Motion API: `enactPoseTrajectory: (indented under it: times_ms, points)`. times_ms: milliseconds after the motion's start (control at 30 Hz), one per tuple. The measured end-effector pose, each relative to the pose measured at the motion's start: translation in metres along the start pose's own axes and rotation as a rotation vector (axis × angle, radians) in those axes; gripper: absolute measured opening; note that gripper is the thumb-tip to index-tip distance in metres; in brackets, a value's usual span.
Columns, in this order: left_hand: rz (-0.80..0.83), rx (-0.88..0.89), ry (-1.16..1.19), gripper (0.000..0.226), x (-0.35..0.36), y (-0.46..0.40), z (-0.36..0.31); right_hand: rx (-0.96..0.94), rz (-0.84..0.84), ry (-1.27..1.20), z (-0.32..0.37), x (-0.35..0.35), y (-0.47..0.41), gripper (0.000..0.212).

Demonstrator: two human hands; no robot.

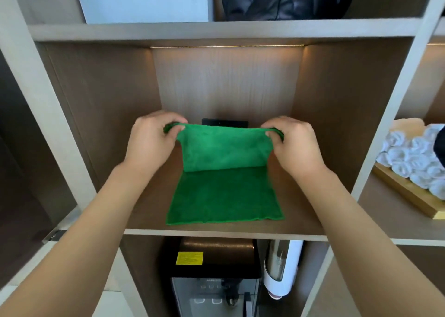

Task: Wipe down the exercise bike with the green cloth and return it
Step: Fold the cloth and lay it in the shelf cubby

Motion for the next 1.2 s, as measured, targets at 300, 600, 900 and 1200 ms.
enactPoseTrajectory:
  times_ms: [300,600,900,1200]
  points:
    - [0.301,-0.029,0.010,0.028,0.030,0.164,0.028,0.014,0.304,-0.150,-0.007,0.047,0.139,0.032]
    - [0.398,-0.015,0.077,0.045,0.030,0.175,0.013,0.019,0.349,-0.224,-0.004,0.029,0.158,0.040]
    - [0.651,-0.274,0.296,0.054,0.054,0.122,0.020,0.241,0.423,-0.365,-0.012,0.040,0.120,0.028]
    - [0.505,-0.545,-0.139,0.017,0.146,0.021,0.107,0.630,0.391,0.111,-0.099,0.121,0.038,0.026]
Point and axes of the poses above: each hand's wrist, its own y-axis away from the middle knuckle, its own x-axis out of the palm, z = x × y, the point moved 9 cm from there along -y, towards the middle knuckle, and after that the axes turned 8 degrees about -x, right-handed, at the moved point
